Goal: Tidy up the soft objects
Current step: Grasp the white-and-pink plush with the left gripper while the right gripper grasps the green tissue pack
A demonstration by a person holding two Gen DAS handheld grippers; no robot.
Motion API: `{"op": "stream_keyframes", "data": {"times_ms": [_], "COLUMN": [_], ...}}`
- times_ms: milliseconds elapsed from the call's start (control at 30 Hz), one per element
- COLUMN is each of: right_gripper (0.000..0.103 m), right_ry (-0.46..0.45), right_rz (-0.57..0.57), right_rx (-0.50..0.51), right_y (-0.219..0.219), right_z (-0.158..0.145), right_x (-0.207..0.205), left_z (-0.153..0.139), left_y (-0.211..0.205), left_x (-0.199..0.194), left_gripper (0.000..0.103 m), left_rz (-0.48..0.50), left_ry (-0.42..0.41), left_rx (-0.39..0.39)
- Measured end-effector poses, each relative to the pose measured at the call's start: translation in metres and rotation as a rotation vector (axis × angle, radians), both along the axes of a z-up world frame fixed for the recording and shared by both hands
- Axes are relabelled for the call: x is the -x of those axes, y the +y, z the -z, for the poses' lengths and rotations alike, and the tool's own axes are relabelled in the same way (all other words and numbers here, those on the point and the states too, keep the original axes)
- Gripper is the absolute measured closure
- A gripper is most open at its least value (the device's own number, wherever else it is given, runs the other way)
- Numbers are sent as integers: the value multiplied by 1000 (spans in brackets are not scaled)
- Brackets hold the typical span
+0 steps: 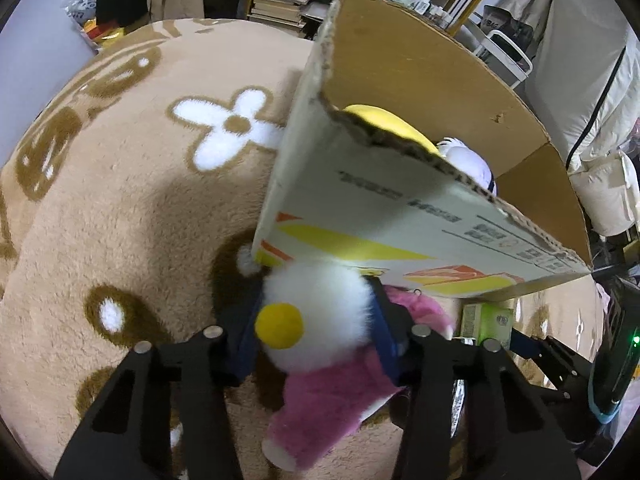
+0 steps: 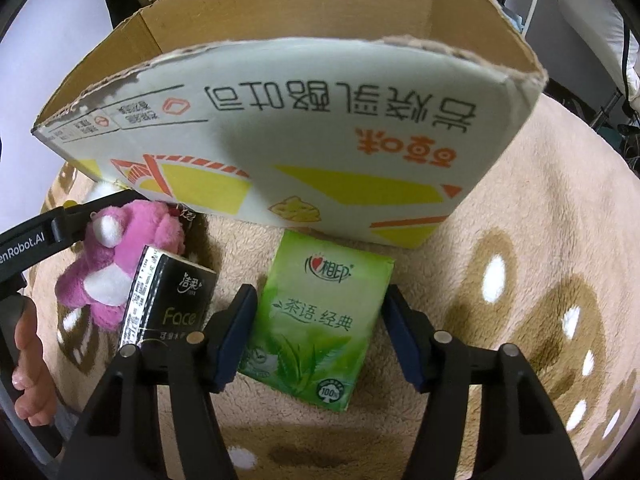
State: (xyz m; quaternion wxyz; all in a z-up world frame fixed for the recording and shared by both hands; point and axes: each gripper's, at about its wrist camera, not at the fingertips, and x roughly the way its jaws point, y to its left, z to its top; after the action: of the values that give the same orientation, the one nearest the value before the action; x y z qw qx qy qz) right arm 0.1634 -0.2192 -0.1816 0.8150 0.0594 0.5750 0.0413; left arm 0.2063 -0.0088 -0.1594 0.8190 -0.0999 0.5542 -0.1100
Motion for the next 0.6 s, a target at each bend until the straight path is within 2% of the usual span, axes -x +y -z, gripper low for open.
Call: {"op": "stream_keyframes", "data": {"times_ms": [100,367,500,600], "right_gripper": [36,38,38,38], "right_ry": [0,-2,-1,2], "right_rz": [-1,-16,-14,-11], "right_rx": [0,15,15,12], "right_y": [0,-4,-2,-2], "right_z": [1,1,-1,0], "right_x": [1,1,1,2], "left_z": [-2,-6,-7,-2], "left_y": [-2,-8,-5,0], "left_x": [1,4,5,2], "left_gripper": [67,72,71,67], "left_rz": [-6,16,13,14], "left_ry": [-2,-19,-6,43], "left_rx": [3,-31,-34,-12]}}
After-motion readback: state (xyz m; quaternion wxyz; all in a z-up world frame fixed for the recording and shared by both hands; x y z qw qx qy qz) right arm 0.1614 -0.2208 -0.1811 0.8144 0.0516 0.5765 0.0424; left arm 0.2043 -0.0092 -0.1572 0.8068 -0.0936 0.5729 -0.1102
